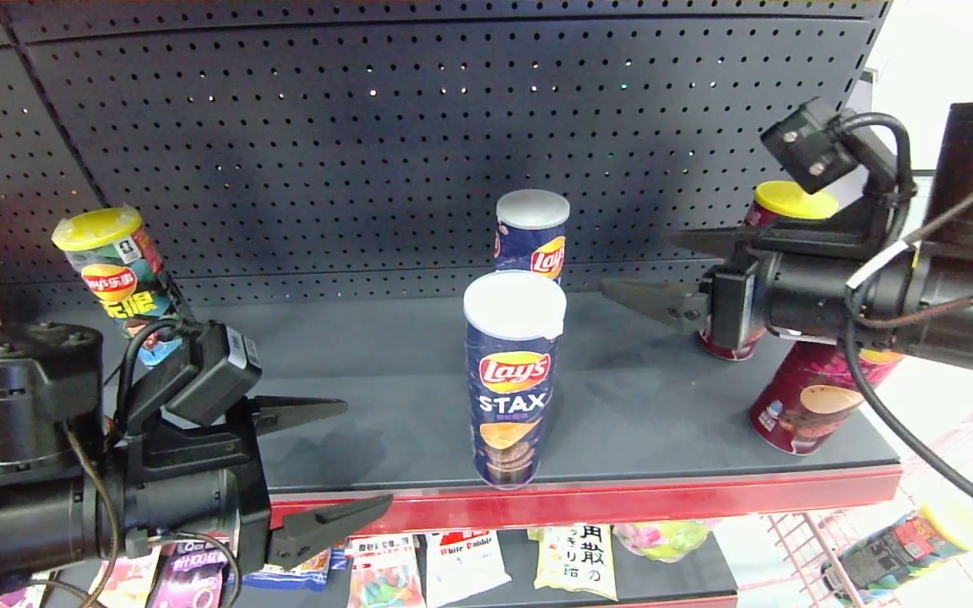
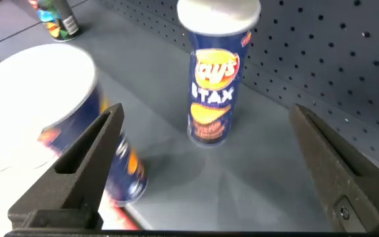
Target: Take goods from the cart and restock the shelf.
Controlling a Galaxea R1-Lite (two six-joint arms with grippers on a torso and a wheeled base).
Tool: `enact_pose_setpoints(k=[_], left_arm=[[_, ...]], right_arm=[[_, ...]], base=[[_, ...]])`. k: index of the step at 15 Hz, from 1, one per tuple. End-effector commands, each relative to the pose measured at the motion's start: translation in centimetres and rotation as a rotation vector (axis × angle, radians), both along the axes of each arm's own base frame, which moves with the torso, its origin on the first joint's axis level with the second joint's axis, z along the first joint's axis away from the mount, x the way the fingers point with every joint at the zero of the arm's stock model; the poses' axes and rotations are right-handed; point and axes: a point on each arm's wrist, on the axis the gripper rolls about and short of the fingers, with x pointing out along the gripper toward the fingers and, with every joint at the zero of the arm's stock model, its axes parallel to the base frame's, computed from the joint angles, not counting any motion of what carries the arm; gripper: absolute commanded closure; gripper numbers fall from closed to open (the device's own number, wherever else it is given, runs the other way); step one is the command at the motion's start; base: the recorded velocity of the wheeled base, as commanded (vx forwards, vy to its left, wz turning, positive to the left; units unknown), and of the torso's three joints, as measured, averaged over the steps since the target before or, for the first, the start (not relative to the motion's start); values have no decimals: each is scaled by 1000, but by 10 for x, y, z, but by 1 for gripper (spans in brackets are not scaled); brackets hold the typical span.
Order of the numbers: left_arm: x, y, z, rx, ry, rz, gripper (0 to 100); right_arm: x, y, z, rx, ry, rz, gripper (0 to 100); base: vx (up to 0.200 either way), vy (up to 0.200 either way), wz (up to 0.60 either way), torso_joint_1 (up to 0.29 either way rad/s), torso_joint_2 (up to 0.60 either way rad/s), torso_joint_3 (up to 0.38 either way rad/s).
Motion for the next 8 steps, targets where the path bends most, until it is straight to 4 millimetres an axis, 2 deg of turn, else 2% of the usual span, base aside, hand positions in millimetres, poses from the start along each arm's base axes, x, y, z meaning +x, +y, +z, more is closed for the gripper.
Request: enact_pose_setpoints(k=[1, 3, 6, 8], left_arm=[[7, -1, -8, 17, 34, 12, 0], [13, -3, -12, 27, 49, 12, 0], [22, -7, -16, 37, 65, 12, 0], [31, -10, -19, 43, 75, 18, 0]], right_arm=[[-30, -18, 5, 19, -29, 1, 0], [-62, -35, 3, 37, -59, 20, 0], [-95, -48, 4, 68, -104, 55, 0], [-117, -65, -1, 83, -131, 41, 0]], base=[[0, 0, 0, 0, 0, 0], [0, 0, 0, 0, 0, 0], [0, 0, 0, 0, 0, 0], [0, 0, 0, 0, 0, 0]])
